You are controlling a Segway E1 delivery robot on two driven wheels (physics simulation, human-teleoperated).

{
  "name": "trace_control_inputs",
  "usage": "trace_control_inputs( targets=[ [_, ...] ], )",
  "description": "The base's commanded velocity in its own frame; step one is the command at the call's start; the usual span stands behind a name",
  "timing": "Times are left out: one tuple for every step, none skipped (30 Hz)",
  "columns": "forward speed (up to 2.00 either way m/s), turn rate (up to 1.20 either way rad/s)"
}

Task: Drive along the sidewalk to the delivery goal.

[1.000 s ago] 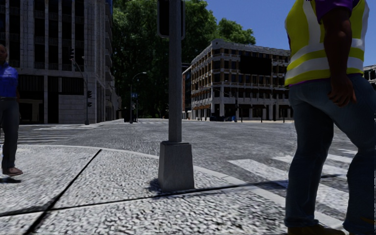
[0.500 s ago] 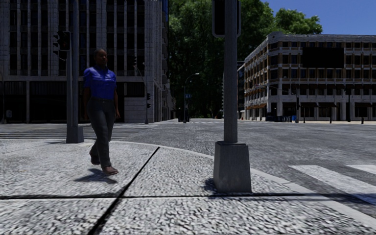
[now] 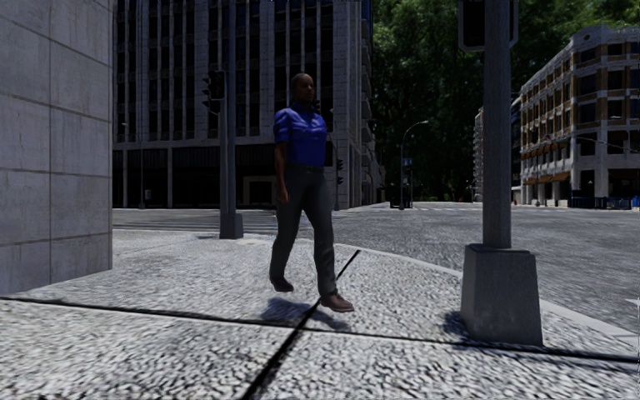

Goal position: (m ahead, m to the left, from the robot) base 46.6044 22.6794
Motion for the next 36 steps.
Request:
trace_control_inputs(
  targets=[
    [0.0,0.89],
    [0.0,0.9],
    [0.0,0.9],
    [0.0,0.9],
    [0.0,0.9],
    [0.16,0.9],
    [0.48,0.9],
    [0.73,0.9],
    [0.73,0.9],
    [1.02,0.9],
    [1.22,0.9],
    [1.26,0.95],
    [1.26,0.95],
    [1.27,1.01],
    [1.27,1.11],
    [1.27,1.2],
    [1.27,1.2],
    [1.32,1.2],
    [1.61,1.18],
    [2.0,1.14],
    [2.0,1.14],
    [2.0,1.13],
    [2.0,1.02],
    [2.0,1.02],
    [2.0,0.0],
    [2.0,0.0],
    [2.0,0.0],
    [2.0,0.0],
    [2.0,0.0],
    [2.0,-0.01],
    [1.94,-0.3],
    [1.65,-0.43],
    [1.65,-0.43],
    [1.44,-0.47],
    [1.37,-0.48],
    [1.37,-0.48]
  ],
)
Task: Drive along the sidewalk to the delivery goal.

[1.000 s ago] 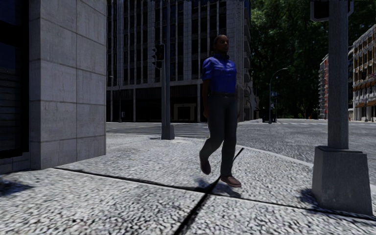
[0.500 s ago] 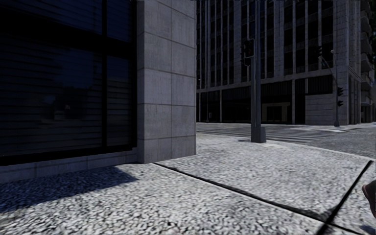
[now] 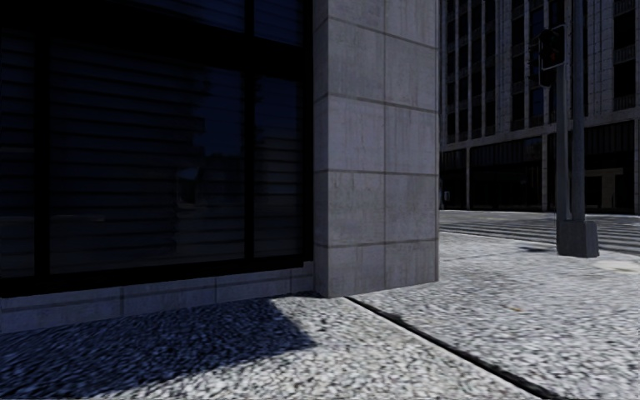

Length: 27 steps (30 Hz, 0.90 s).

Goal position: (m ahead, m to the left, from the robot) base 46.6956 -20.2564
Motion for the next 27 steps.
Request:
trace_control_inputs(
  targets=[
    [1.36,-0.49],
    [1.36,-0.49],
    [1.35,-0.49],
    [1.35,-0.49],
    [1.35,-0.49],
    [1.35,-0.49],
    [1.35,-0.49],
    [1.35,-0.49],
    [1.35,-0.49],
    [1.35,-0.49],
    [1.35,-0.49],
    [1.35,-0.49],
    [1.35,-0.56],
    [1.35,-0.6],
    [1.35,-0.62],
    [1.35,-0.62],
    [1.35,-0.62],
    [1.35,-0.62],
    [1.35,-0.62],
    [1.34,-0.62],
    [1.34,-0.62],
    [1.34,-0.62],
    [1.34,-0.62],
    [1.34,-0.62],
    [1.34,-0.63],
    [1.34,-0.69],
    [1.34,-0.71]
  ],
)
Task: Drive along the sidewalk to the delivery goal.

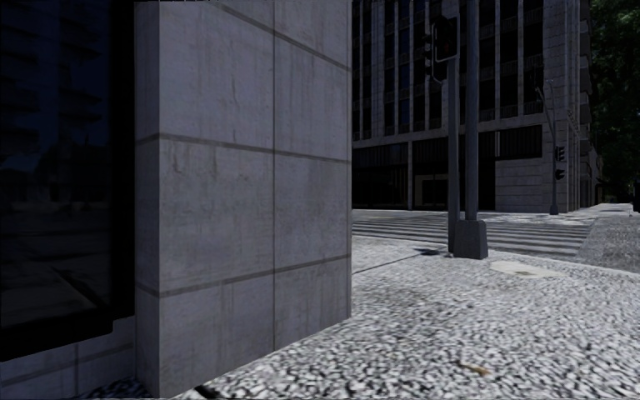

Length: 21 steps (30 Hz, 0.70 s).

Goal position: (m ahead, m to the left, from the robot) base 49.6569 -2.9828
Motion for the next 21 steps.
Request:
trace_control_inputs(
  targets=[
    [1.34,-0.71],
    [1.34,-0.72],
    [1.34,-0.72],
    [1.34,-0.72],
    [1.34,-0.72],
    [1.34,-0.72],
    [1.34,-0.68],
    [1.34,-0.63],
    [1.34,-0.63],
    [1.33,-0.6],
    [1.32,-0.59],
    [1.32,-0.59],
    [1.32,-0.59],
    [1.32,-0.59],
    [1.32,-0.59],
    [1.32,-0.59],
    [1.32,-0.58],
    [1.31,-0.11],
    [1.31,0.0],
    [1.31,0.0],
    [1.33,0.0]
  ],
)
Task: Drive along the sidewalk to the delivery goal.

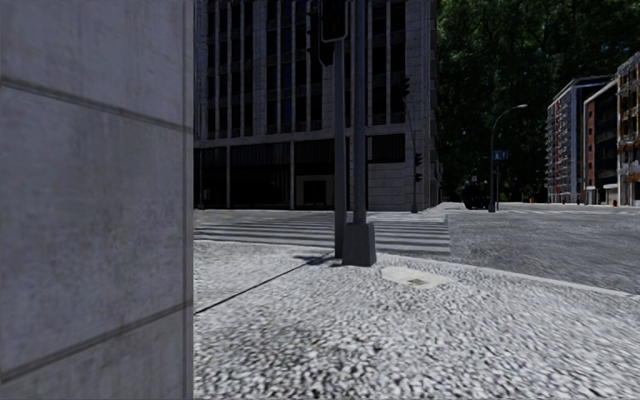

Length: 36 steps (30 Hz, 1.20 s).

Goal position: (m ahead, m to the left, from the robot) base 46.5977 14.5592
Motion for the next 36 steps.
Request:
trace_control_inputs(
  targets=[
    [1.36,0.0],
    [1.39,0.0],
    [1.39,0.0],
    [1.43,0.0],
    [1.49,0.0],
    [1.54,0.0],
    [1.54,0.0],
    [1.58,0.0],
    [1.6,0.0],
    [1.61,0.0],
    [1.61,0.0],
    [1.63,0.0],
    [1.63,0.0],
    [1.63,0.0],
    [1.63,0.0],
    [1.64,0.0],
    [1.64,0.0],
    [1.64,0.0],
    [1.64,0.0],
    [1.63,0.0],
    [1.62,0.34],
    [1.6,0.47],
    [1.6,0.47],
    [1.6,0.52],
    [1.59,0.53],
    [1.59,0.53],
    [1.59,0.53],
    [1.59,0.54],
    [1.59,0.54],
    [1.59,0.54],
    [1.59,0.54],
    [1.59,0.54],
    [1.59,0.54],
    [1.58,0.54],
    [1.58,0.54],
    [1.58,0.54]
  ],
)
